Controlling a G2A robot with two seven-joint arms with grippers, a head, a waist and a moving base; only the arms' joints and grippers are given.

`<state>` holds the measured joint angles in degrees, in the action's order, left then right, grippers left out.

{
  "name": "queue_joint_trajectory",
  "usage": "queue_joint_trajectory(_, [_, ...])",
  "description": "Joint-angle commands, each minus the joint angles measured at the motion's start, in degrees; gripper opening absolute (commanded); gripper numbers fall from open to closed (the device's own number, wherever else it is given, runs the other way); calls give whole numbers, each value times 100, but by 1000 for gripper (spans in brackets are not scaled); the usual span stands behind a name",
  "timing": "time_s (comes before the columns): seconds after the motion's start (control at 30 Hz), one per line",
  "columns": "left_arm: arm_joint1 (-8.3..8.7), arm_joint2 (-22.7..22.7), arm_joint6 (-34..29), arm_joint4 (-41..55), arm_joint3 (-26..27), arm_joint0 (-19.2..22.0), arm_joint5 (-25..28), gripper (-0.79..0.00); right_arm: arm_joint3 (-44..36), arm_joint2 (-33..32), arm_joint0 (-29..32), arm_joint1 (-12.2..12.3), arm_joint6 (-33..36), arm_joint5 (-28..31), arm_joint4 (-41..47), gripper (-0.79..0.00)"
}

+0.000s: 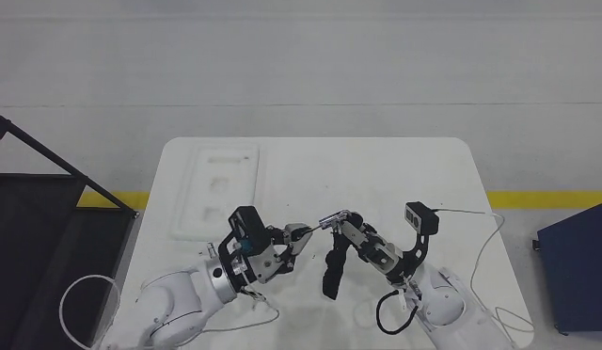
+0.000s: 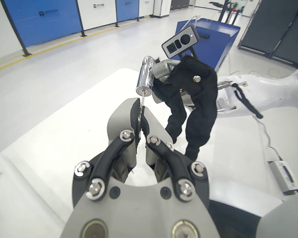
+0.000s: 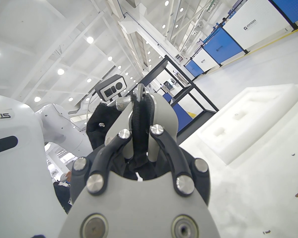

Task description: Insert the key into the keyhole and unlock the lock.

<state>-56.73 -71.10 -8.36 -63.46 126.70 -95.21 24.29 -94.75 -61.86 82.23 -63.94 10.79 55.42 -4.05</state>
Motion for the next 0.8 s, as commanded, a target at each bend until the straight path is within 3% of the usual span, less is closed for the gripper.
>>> queue_joint_trajectory(0.0, [-15, 79, 353, -492, 62, -96, -214, -785, 0, 0, 0, 0, 0, 0, 1, -785])
queue_joint_trajectory(0.33, [-108, 669, 1381, -2894, -62, -246, -1545, -785, 0, 0, 0, 0, 0, 0, 1, -785])
queue_joint_trajectory(0.77, [-270, 1396, 2051, -5527, -600, 50, -3173, -785, 0, 0, 0, 0, 0, 0, 1, -785])
